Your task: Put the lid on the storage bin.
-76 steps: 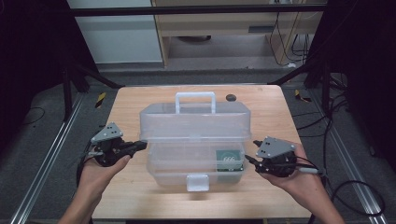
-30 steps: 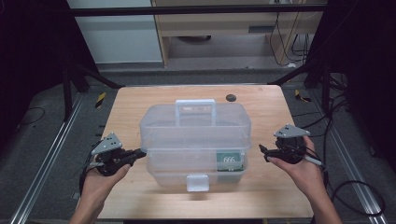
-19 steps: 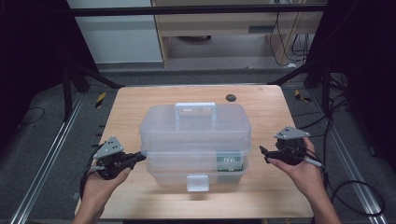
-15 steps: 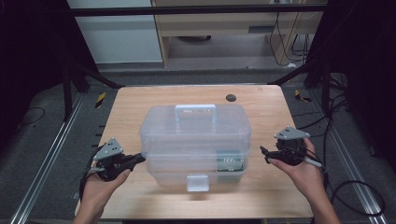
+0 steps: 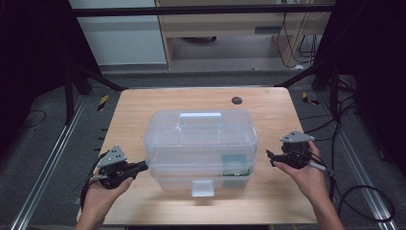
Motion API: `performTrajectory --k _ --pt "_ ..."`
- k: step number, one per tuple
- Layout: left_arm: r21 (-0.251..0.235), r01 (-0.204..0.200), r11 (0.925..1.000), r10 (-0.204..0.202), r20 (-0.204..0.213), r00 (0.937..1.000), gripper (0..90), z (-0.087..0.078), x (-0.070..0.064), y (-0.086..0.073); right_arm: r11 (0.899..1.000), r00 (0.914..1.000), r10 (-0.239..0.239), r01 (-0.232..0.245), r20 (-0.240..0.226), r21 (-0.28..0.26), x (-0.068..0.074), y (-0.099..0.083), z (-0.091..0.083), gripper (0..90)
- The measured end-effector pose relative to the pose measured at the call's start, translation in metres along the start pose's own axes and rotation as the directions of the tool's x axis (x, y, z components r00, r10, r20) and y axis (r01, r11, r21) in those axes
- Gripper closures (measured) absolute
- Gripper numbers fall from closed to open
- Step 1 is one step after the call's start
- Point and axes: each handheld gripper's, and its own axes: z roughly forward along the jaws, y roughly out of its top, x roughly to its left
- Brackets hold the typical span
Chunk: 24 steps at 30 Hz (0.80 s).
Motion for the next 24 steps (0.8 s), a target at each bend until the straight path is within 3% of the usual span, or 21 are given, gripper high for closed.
performTrajectory --k 6,10,13,14,15,18,20,24 --pt "0.038 -0.02 0.9991 0.023 -0.079 0.9966 88.5 -0.003 0.011 -0.008 1.0 0.9998 0.02 -0.02 -0.001 0.01 -0.001 -0.005 0.012 13.8" --pt "0.074 -0.038 0.9965 0.051 -0.172 0.9837 79.4 0.0 0.027 -0.012 0.999 0.9994 0.036 -0.035 -0.003 0.018 -0.002 -0.006 0.024 13.8" --pt "0.079 -0.052 0.9955 0.074 -0.299 0.9514 62.2 0.01 0.048 -0.018 0.997 0.9968 0.08 -0.08 0.007 0.022 -0.005 -0.007 0.035 14.3" --pt "0.084 -0.046 0.9954 0.071 -0.325 0.943 53.5 0.014 0.056 -0.02 0.995 0.9954 0.095 -0.096 0.012 0.021 -0.006 -0.007 0.039 14.4" --pt "0.085 -0.025 0.9961 0.053 -0.341 0.9388 46.5 0.019 0.064 -0.023 0.994 0.9944 0.104 -0.105 0.017 0.019 -0.009 -0.008 0.044 14.4" --pt "0.081 0.029 0.9963 -0.001 -0.326 0.9454 31.4 0.034 0.084 -0.03 0.987 0.9869 0.16 -0.161 0.017 0.028 -0.013 -0.011 0.057 13.8" --pt "0.102 0.066 0.9926 -0.029 -0.334 0.9421 24.5 0.049 0.096 -0.036 0.982 0.9827 0.181 -0.183 0.039 0.046 -0.015 -0.014 0.068 12.5" --pt "0.107 0.141 0.9842 -0.1 -0.321 0.9419 16.8 0.071 0.109 -0.045 0.971 0.9731 0.225 -0.228 0.049 0.077 -0.014 -0.02 0.085 11.8"
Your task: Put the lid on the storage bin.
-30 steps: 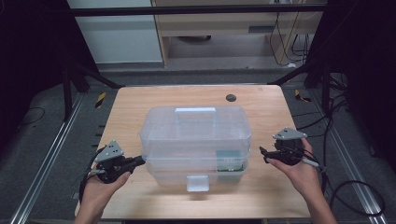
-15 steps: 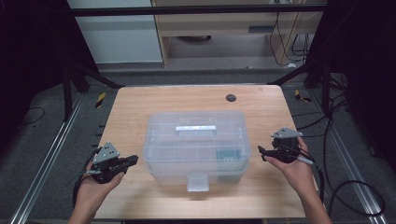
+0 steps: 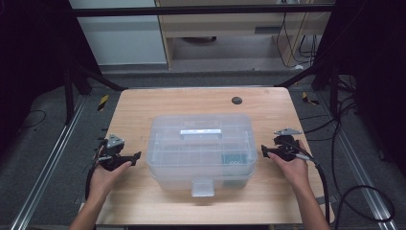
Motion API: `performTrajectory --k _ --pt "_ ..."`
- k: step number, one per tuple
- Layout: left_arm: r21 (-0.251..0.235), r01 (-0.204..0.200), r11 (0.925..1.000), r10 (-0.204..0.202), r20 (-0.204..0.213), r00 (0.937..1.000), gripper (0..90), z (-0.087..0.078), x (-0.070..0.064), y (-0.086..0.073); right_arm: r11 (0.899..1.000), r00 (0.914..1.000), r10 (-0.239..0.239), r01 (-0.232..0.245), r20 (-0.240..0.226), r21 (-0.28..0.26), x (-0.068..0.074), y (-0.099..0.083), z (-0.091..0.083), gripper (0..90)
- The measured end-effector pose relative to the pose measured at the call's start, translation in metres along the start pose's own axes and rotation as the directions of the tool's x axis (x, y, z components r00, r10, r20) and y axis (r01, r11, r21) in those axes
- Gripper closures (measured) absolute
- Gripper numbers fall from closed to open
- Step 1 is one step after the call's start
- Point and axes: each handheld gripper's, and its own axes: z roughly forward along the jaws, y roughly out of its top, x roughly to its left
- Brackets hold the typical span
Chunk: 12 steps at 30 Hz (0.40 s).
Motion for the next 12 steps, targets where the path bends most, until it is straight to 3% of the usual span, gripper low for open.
performTrajectory --k 5,7,8,12 --pt "0.023 0.017 0.9996 -0.017 0.035 0.9992 11.5 0.022 -0.001 -0.003 0.999 0.9995 0.028 -0.028 0.014 0.02 0.003 -0.004 0.015 7.0" --pt "0.049 0.022 0.9985 -0.023 0.024 0.9994 8.5 0.029 -0.002 -0.005 0.997 0.9971 0.074 -0.074 0.019 0.01 0.006 -0.006 0.02 0.5" --pt "0.038 0.005 0.9993 -0.005 0.006 1.0 6.4 0.031 -0.003 -0.007 0.997 0.9967 0.078 -0.078 0.02 0.004 0.007 -0.006 0.021 0.3" --pt "0.042 0.023 0.9989 -0.022 -0.014 0.9996 1.5 0.034 -0.004 -0.006 0.996 0.9958 0.087 -0.087 0.03 0.005 0.008 -0.005 0.022 0.2"
